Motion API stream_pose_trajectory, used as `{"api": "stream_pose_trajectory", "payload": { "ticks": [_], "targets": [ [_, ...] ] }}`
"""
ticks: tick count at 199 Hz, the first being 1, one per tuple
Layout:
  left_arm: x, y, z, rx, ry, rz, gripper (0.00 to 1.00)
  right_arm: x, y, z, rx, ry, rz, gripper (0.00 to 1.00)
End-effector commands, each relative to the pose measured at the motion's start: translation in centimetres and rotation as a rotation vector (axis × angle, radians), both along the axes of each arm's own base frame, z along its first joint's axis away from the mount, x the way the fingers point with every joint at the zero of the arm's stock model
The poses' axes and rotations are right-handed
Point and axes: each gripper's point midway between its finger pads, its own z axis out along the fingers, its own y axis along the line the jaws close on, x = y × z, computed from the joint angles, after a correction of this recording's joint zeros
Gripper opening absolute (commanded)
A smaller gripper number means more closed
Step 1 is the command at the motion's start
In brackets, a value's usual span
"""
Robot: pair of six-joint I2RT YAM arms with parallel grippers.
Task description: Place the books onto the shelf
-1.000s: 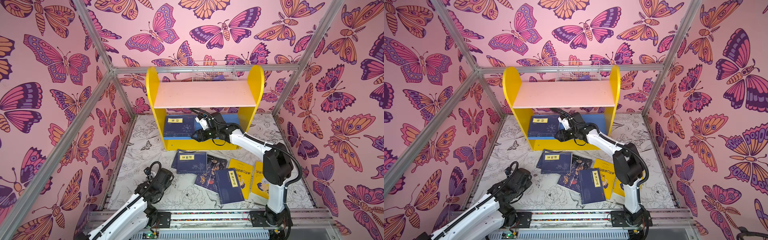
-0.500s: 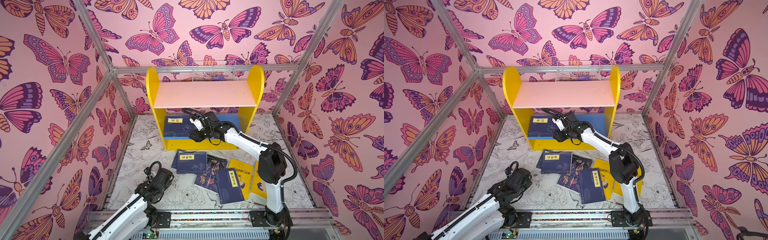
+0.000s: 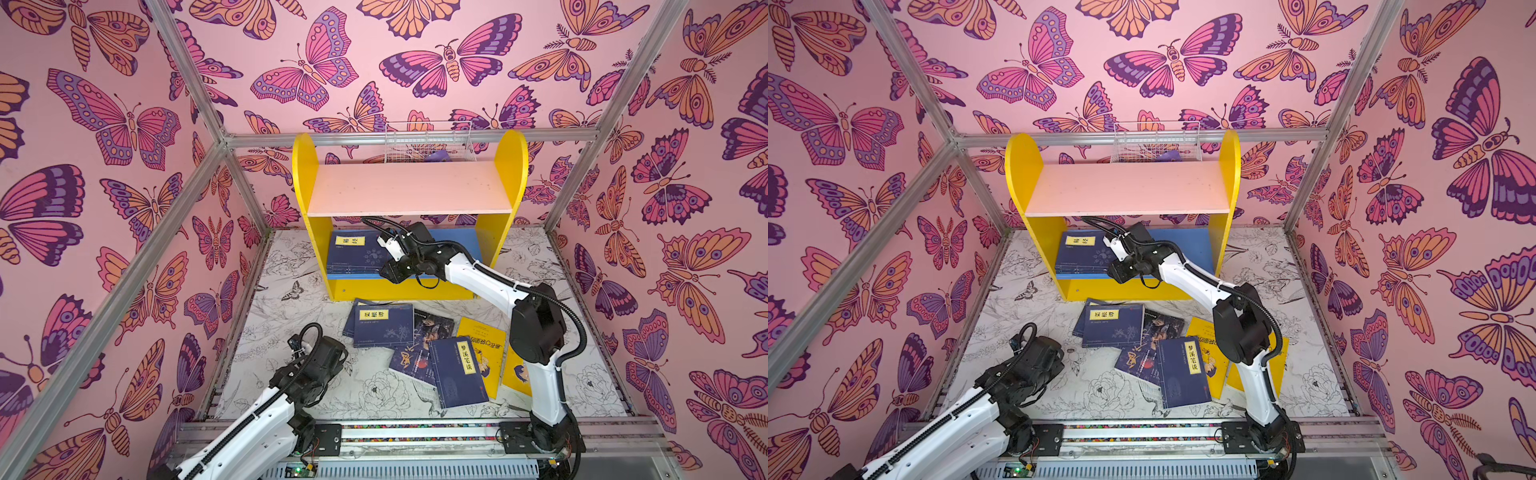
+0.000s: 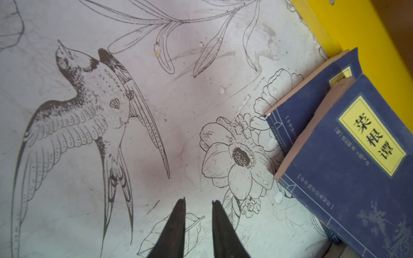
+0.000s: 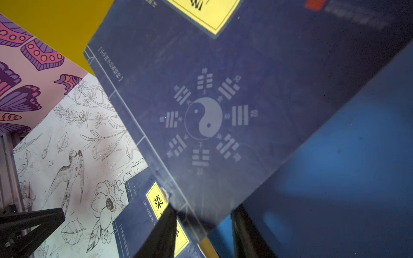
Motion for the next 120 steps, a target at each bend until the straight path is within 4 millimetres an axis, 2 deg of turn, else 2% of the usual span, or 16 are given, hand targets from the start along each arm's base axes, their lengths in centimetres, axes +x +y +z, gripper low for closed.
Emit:
{"api": "stream_pose_trajectory", "payload": {
  "ticks": [1, 54, 120],
  "targets": [
    [-0.1, 0.2, -0.1, -0.003, -0.001, 0.012, 0.25, 0.3, 1.0, 0.5, 0.018, -0.015, 0.039, 0.40],
    [-0.1, 0.2, -0.1, -0.002, 0.000, 0.013, 0.25, 0.7, 1.1, 0.8, 0.012, -0.032, 0.037, 0.33],
    [-0.1, 0.2, -0.2, -0.001, 0.001, 0.016, 0.24, -0.3, 2.3, 0.7, 0.036, -0.015, 0.064, 0.35]
  ]
}}
